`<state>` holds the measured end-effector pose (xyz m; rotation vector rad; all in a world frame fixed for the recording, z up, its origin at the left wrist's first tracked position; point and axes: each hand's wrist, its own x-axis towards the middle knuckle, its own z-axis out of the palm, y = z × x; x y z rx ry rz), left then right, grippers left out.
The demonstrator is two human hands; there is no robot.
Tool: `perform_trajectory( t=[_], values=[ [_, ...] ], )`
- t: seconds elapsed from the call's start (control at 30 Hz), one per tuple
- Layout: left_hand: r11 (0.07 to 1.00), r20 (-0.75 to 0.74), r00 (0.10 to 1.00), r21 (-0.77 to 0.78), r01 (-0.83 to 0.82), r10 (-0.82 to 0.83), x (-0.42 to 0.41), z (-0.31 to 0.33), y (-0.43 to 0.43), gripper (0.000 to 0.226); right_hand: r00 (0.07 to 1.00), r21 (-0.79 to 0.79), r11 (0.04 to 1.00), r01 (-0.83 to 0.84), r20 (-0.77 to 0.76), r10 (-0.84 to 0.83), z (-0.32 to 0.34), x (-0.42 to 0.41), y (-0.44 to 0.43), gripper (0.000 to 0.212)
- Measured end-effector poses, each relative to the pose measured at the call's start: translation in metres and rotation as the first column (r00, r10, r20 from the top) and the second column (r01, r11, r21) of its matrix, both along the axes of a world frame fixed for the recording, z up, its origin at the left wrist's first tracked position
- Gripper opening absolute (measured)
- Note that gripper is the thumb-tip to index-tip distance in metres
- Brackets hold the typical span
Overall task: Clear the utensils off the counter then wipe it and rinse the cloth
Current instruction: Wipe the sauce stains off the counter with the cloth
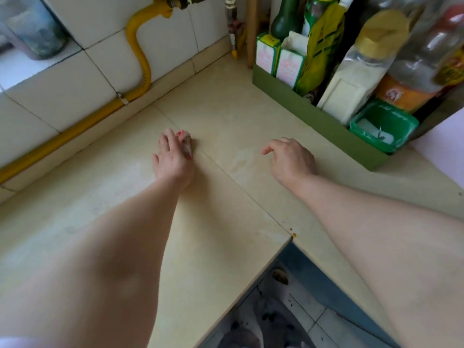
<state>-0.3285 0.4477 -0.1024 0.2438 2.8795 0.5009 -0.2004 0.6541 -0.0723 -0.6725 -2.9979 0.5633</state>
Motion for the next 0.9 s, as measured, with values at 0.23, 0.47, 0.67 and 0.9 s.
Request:
perform_trajectory(
  t=[0.23,0.47,0.67,0.9],
  values=[
    [0.930,0.017,0.934,-0.091,0.356,-0.356,0.016,-0.010,0.091,0.057,0.997,0.027,0.997,0.076,-0.003,-0.076,-0.004,0.008,0.048,0.039],
    [0.809,0.046,0.813,-0.075,0.583,-0.581,0.043,-0.004,0.137,0.055,0.995,0.046,0.994,0.095,-0.037,-0.093,0.000,0.021,0.066,0.051],
    [0.932,0.012,0.932,-0.031,0.362,-0.362,0.014,-0.009,0.117,0.056,1.000,0.043,0.999,0.018,0.017,-0.019,-0.014,0.023,0.073,0.056],
    [0.986,-0.096,0.981,-0.030,0.167,-0.169,-0.007,-0.015,0.137,0.051,0.998,0.024,0.998,-0.061,-0.017,0.062,-0.026,0.024,0.085,0.054]
  ],
)
